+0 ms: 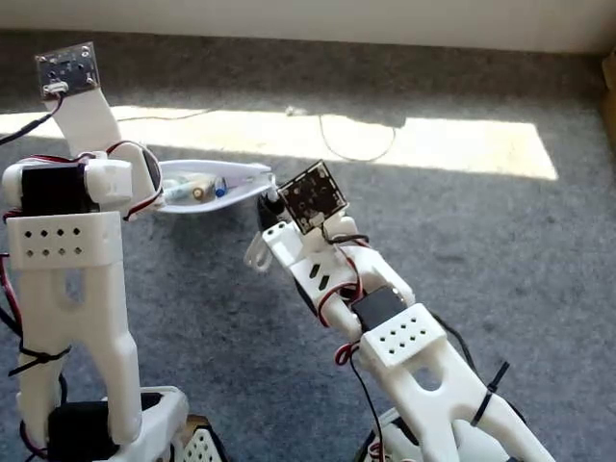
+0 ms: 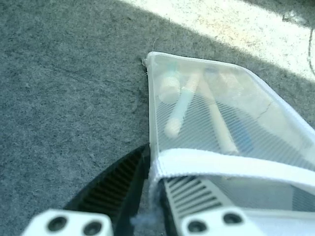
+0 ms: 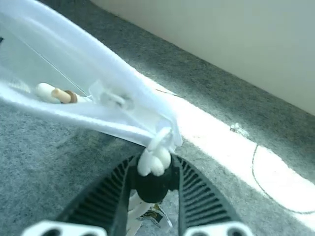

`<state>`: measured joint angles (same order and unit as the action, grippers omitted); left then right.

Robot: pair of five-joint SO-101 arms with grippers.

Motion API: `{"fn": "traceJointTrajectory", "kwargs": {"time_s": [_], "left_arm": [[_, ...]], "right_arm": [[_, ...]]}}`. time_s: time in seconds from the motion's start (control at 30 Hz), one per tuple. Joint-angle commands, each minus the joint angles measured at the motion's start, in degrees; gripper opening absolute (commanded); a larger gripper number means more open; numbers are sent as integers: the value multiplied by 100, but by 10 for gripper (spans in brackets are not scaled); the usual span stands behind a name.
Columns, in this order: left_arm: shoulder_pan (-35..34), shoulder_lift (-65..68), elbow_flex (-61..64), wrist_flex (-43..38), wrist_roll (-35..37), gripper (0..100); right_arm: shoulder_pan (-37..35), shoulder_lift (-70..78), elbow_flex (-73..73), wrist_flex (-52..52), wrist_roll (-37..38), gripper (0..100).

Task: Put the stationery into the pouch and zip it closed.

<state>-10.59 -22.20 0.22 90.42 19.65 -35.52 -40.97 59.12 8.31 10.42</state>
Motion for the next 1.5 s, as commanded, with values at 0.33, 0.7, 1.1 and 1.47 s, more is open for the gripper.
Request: {"fn": "traceJointTrajectory", "kwargs": {"time_s": [0.33, 0.7, 1.1, 1.47], "left_arm": [[-4, -57, -4, -738, -334, 8], [910, -57, -31, -958, -1064, 248], [2035, -48, 13, -1899, -1512, 241], [2765, 778, -409, -2057, -1793, 240]], "right_arm": [[110, -1710, -224, 1393, 431, 5], [-268, -1938, -277, 3284, 457, 5], [-242, -3284, -207, 4268, 413, 5], [-242, -4075, 409, 4382, 413, 5]]}}
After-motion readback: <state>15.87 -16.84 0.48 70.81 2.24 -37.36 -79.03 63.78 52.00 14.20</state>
